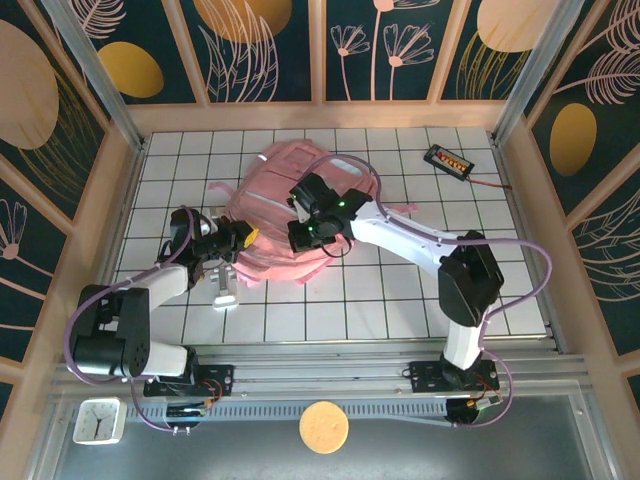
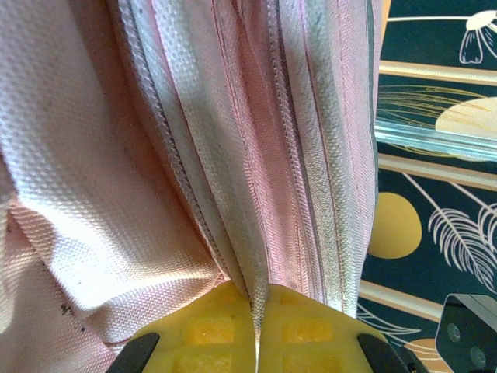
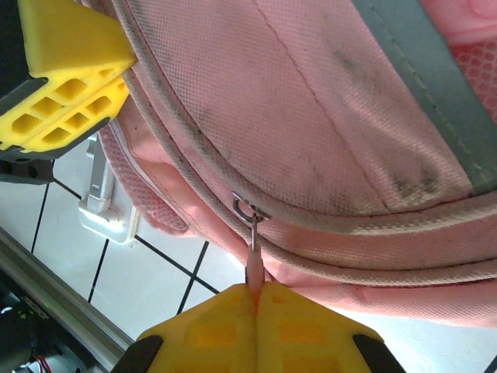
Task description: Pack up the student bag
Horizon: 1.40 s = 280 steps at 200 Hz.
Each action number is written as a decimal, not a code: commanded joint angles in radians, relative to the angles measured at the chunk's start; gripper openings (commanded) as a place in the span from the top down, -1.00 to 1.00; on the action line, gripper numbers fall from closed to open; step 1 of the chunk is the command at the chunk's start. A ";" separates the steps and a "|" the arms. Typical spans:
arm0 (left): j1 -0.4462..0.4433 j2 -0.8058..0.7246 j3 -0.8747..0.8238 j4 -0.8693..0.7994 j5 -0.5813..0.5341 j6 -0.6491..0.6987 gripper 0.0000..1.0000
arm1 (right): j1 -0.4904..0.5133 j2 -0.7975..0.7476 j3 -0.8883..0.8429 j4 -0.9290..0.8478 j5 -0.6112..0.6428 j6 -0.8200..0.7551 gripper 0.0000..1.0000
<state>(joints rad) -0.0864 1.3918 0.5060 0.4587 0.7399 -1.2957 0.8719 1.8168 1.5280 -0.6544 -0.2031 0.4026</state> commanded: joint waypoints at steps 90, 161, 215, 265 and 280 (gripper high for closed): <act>0.030 0.095 0.227 -0.200 0.003 0.233 1.00 | -0.001 -0.042 -0.035 0.026 -0.063 0.046 1.00; 0.091 -0.091 0.214 -0.304 0.025 0.198 -0.16 | 0.012 0.059 0.059 0.070 -0.073 0.100 1.00; 0.086 -0.123 0.166 -0.155 0.032 0.030 -0.26 | 0.008 0.118 0.160 -0.017 -0.078 0.050 1.00; 0.077 -0.051 0.085 0.069 0.032 -0.140 -0.26 | 0.003 0.129 0.211 -0.041 -0.083 0.035 1.00; 0.058 -0.028 0.102 0.073 0.026 -0.134 -0.26 | 0.004 0.131 0.211 -0.041 -0.087 0.037 1.00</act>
<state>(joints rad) -0.0040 1.3334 0.6079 0.4263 0.7696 -1.3293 0.8696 1.9350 1.7016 -0.6800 -0.2489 0.4580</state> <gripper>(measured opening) 0.630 0.051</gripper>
